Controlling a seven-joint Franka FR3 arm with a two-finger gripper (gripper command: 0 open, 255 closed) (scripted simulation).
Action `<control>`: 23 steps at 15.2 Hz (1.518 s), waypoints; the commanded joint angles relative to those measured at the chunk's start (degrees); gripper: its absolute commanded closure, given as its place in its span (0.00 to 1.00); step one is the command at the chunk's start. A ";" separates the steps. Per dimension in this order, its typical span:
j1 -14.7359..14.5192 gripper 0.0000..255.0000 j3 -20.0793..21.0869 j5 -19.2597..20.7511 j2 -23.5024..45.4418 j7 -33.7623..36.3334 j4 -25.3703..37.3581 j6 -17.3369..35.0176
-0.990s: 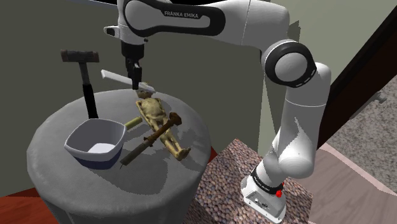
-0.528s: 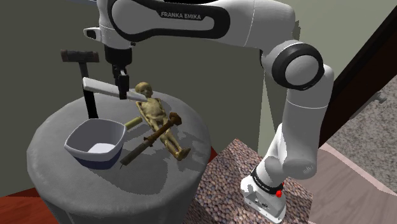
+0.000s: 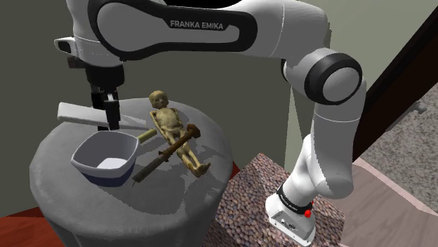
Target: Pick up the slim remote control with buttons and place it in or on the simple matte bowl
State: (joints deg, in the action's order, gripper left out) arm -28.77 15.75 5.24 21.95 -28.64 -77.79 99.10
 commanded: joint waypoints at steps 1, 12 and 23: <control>-1.69 1.00 0.66 0.29 0.13 2.39 0.27 -0.17; -1.79 1.00 0.66 0.58 0.56 3.24 -6.84 7.32; -1.70 1.00 0.59 0.75 0.97 3.36 -9.13 9.99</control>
State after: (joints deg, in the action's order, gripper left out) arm -30.50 16.38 5.96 22.89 -25.29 -86.87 109.11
